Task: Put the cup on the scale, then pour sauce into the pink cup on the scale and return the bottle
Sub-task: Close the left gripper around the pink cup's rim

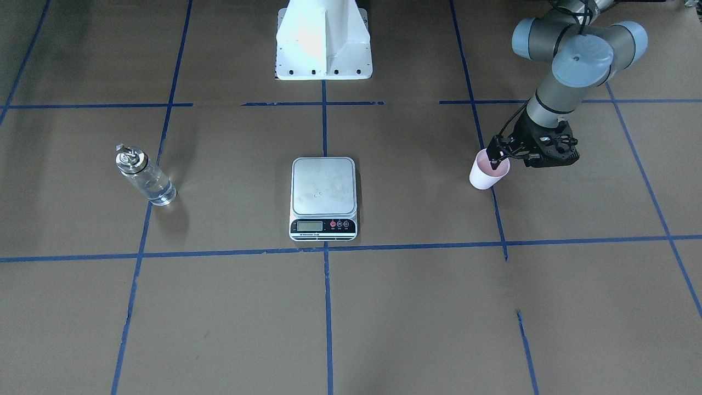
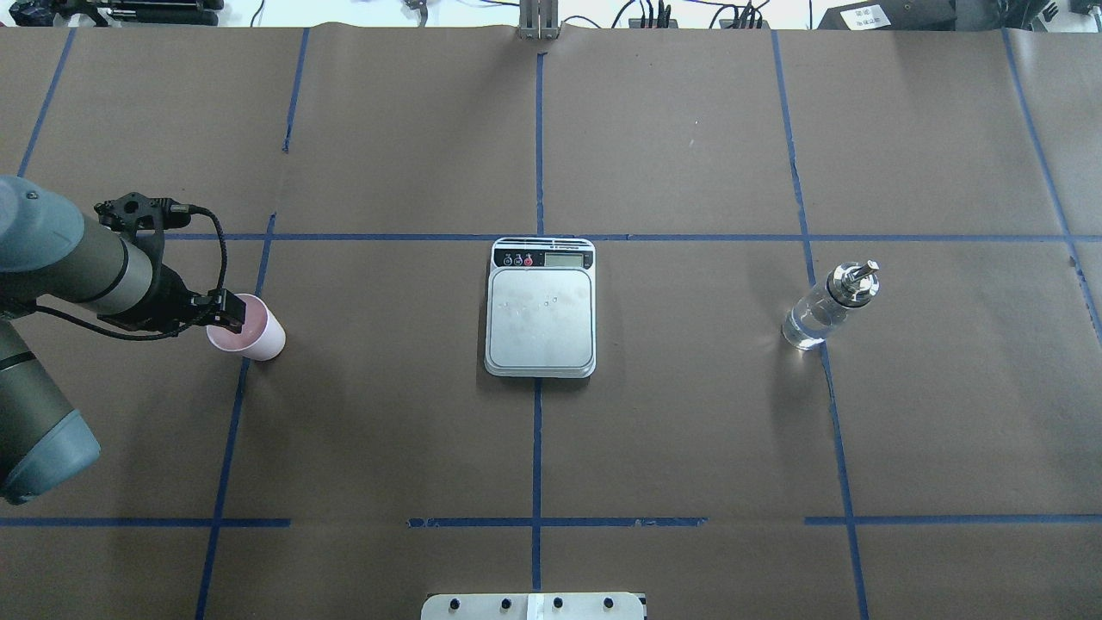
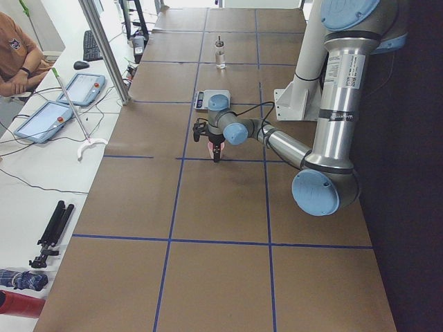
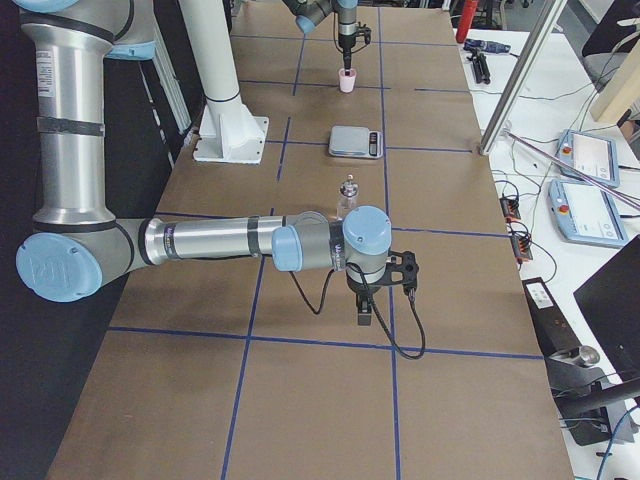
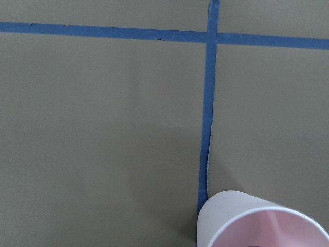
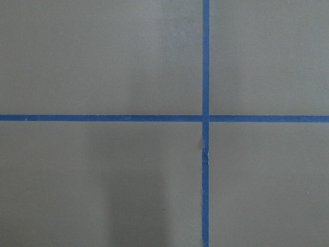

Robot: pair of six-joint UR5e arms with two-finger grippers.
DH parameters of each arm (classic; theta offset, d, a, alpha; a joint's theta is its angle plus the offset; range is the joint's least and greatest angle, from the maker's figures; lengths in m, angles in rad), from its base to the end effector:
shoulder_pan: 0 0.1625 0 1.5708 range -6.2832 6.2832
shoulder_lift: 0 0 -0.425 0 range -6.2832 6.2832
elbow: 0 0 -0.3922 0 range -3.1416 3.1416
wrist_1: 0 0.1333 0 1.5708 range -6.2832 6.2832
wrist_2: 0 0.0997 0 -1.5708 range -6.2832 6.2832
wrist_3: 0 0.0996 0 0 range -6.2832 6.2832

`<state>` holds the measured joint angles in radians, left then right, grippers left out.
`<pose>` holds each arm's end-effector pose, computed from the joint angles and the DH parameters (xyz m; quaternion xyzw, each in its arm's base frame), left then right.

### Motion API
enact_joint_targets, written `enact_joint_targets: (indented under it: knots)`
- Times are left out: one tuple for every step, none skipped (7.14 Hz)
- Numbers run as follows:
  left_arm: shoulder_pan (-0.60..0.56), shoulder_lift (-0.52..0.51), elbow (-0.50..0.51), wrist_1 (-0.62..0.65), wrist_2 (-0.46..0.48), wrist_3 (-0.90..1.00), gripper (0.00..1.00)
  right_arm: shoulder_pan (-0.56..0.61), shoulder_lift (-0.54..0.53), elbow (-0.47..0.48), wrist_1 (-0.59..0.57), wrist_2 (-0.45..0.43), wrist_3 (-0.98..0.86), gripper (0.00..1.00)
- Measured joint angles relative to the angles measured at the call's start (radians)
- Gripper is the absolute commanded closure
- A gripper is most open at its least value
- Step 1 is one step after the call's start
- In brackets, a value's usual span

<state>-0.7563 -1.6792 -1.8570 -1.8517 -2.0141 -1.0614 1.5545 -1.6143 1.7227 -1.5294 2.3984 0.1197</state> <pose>0.3322 -0.4379 0.4421 0.0239 0.3833 -0.0410 0.9224 0.0521 -0.4810 0.5964 0.0411 -0.4047 0.0171 0.9134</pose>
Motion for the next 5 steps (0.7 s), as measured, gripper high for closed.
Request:
enact_joint_targets:
  knots:
    - [0.0,0.0,-0.001,0.0,0.0,0.0,0.43,0.0,0.006,0.0,0.0,0.0,0.0,0.0]
    - [0.001,0.0,-0.002,0.0,0.0,0.0,0.42,0.001,0.01,0.0,-0.001,0.0,0.0,0.0]
    - [0.001,-0.001,-0.002,-0.001,0.0,0.0,0.42,0.001,0.012,-0.001,-0.001,0.0,0.0,0.0]
    - [0.001,-0.002,-0.004,-0.001,0.0,0.0,0.42,0.001,0.014,-0.001,-0.001,-0.001,0.0,0.0]
    - [0.003,-0.002,-0.006,-0.001,-0.001,0.0,0.43,0.002,0.017,-0.001,-0.001,-0.001,0.0,0.0]
